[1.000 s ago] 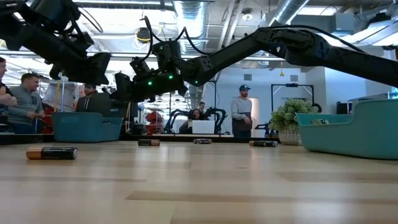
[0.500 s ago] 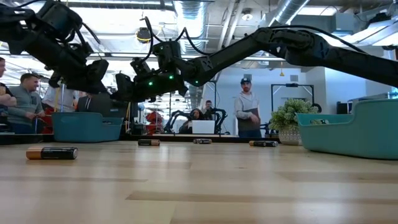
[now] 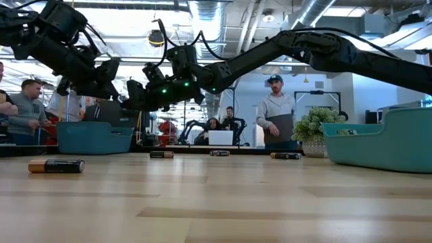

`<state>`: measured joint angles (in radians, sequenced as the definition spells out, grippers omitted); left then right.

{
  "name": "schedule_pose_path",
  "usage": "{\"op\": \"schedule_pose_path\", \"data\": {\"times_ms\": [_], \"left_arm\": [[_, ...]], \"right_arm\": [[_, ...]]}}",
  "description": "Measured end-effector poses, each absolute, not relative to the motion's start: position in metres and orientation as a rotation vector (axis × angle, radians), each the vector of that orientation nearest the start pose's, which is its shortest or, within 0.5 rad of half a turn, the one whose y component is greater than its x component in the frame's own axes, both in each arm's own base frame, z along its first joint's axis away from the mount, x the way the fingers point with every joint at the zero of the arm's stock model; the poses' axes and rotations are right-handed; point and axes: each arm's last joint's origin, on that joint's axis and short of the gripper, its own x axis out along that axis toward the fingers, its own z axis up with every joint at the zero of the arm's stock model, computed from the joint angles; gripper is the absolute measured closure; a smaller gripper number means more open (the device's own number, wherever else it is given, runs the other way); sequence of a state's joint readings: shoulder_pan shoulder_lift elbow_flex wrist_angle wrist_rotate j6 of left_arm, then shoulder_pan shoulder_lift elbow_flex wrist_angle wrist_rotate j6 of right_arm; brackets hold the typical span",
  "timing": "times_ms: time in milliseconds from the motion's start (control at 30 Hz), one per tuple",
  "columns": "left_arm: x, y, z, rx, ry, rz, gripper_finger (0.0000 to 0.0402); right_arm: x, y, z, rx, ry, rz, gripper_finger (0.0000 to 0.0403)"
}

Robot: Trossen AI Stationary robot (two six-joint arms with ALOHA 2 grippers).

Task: Sort batteries
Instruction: Put the black-silver battery into the blue bin

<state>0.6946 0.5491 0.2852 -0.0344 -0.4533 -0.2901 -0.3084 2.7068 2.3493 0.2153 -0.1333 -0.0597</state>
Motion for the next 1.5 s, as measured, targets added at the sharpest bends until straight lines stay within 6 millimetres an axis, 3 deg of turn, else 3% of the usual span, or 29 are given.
{"op": "schedule_pose_path", "data": {"times_ms": [200, 633, 1033, 1500], "left_arm": [[0.094, 0.102, 0.208, -0.399, 0.105, 1.077, 0.0264], [0.086, 0.110, 0.207, -0.463, 0.090, 1.052, 0.0267], [0.090, 0.114, 0.207, -0.430, 0.111, 0.984, 0.0358], [0.093, 0.118, 0.208, -0.383, 0.110, 0.972, 0.0361]], "right_arm": [[0.578, -0.180, 0.171, -0.020, 0.145, -0.171, 0.0383], [0.578, -0.179, 0.173, -0.023, 0.132, -0.168, 0.0383], [0.579, -0.177, 0.173, -0.020, 0.136, -0.168, 0.0383], [0.579, -0.178, 0.172, -0.021, 0.132, -0.174, 0.0383]]}}
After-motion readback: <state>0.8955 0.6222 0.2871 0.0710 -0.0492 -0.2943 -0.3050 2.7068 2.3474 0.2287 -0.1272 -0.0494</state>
